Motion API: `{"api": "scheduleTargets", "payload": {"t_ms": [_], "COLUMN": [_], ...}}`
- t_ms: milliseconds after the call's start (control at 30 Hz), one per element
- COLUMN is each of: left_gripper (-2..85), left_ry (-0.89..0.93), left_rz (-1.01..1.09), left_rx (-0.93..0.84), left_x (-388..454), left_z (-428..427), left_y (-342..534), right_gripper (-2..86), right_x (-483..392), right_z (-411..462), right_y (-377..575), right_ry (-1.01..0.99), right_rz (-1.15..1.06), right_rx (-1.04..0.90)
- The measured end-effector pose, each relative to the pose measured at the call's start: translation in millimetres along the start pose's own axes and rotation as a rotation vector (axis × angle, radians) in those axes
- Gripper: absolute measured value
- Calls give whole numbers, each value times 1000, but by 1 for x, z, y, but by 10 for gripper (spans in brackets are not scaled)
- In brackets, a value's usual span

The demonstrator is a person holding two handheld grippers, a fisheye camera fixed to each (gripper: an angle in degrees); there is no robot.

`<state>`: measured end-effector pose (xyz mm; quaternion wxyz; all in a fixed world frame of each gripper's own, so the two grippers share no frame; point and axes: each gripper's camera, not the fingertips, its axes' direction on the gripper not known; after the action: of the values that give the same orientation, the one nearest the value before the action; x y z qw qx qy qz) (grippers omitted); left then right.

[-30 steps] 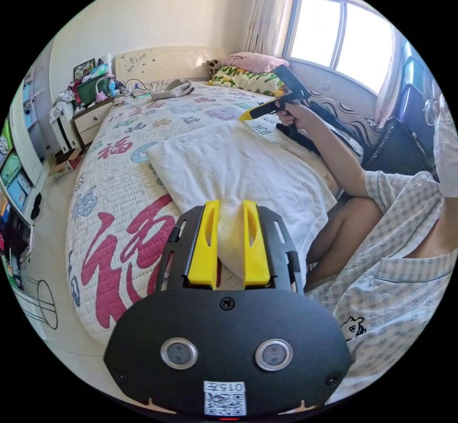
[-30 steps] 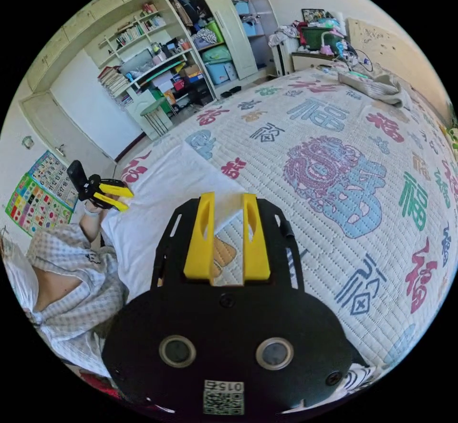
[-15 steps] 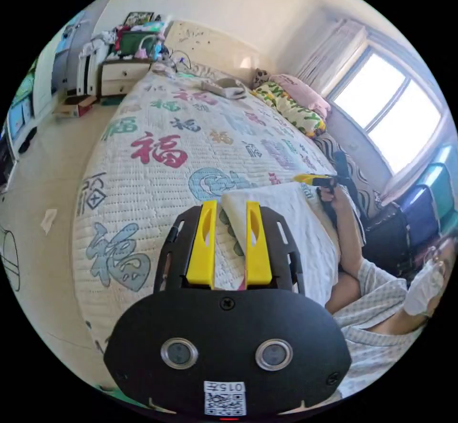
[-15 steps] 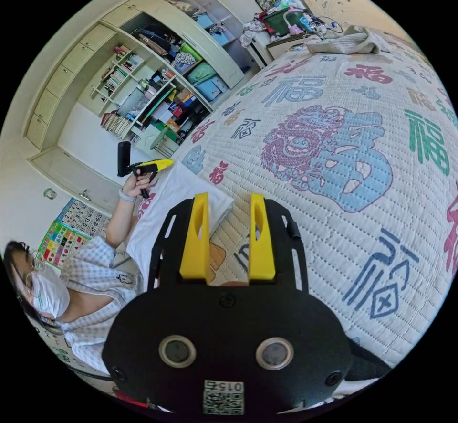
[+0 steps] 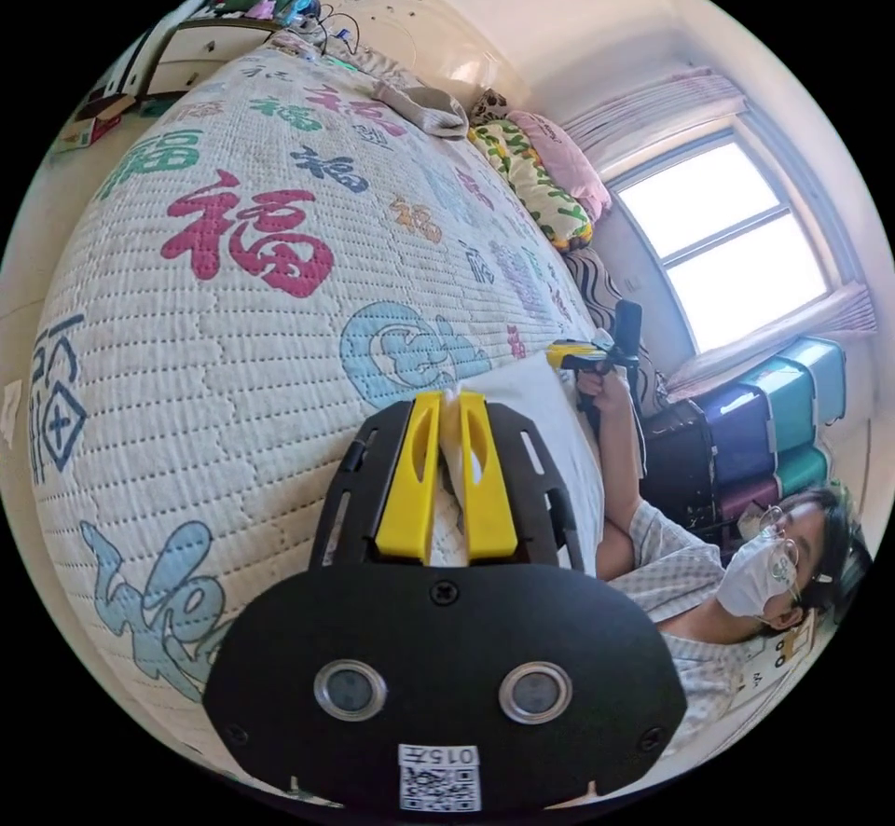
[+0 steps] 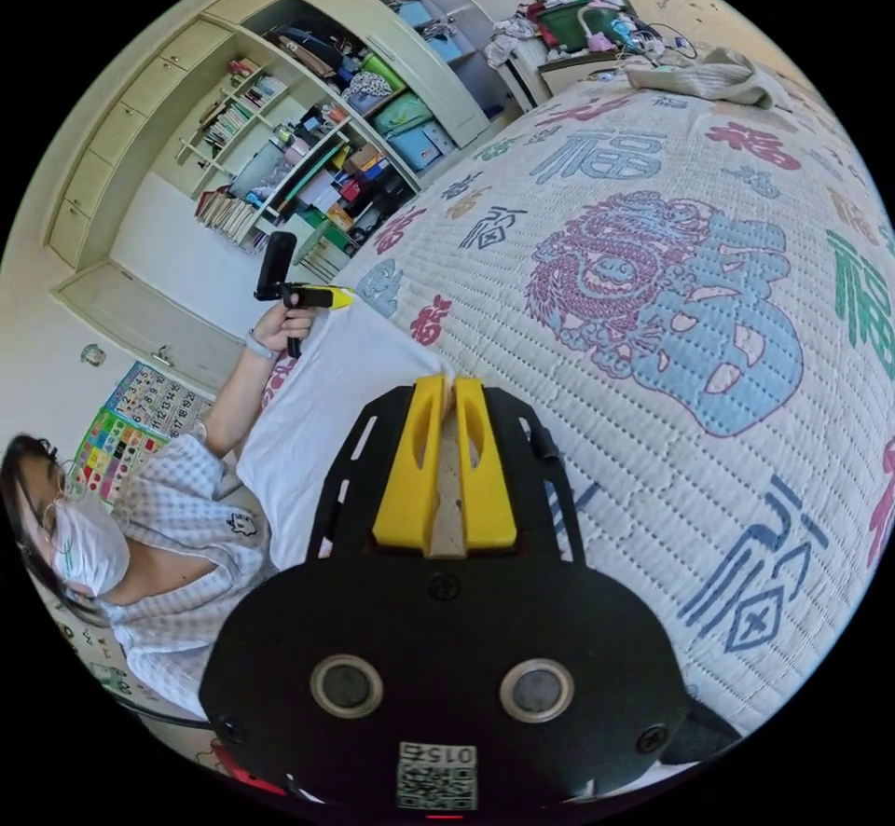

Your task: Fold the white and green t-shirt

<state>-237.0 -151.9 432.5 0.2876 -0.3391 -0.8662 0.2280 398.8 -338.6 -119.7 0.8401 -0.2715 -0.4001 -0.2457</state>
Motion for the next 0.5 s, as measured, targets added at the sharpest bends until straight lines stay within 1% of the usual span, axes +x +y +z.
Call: {"api": "scheduleTargets", "payload": {"t_ms": [33, 100, 200, 267, 300, 400, 500], "left_gripper": [52, 87, 98, 100, 100, 98, 85], "left_ry": [18, 90, 162, 193, 189, 158, 189], "left_rz": [-8, -30, -78, -83, -68, -29, -37], "left_rx": [16, 111, 147, 96, 49, -9, -29], "left_x": [-1, -8, -20, -22, -17, -5, -5], "left_z": [-5, -31, -49, -45, -41, -37, -36], "left_y": [1, 13, 24, 21, 17, 15, 21], "right_gripper": [75, 110, 121, 131, 136, 131, 111], "right_x": [3, 14, 16, 18, 20, 26, 29], "right_z": [-4, -15, -7, -5, -1, 16, 24], "right_y": [4, 17, 26, 31, 34, 41, 53], "right_ry": [-15, -67, -58, -129, -175, -293, -304], "right_rz": [17, 82, 79, 64, 55, 46, 64], "right_rx": [18, 67, 56, 60, 55, 18, 13]}}
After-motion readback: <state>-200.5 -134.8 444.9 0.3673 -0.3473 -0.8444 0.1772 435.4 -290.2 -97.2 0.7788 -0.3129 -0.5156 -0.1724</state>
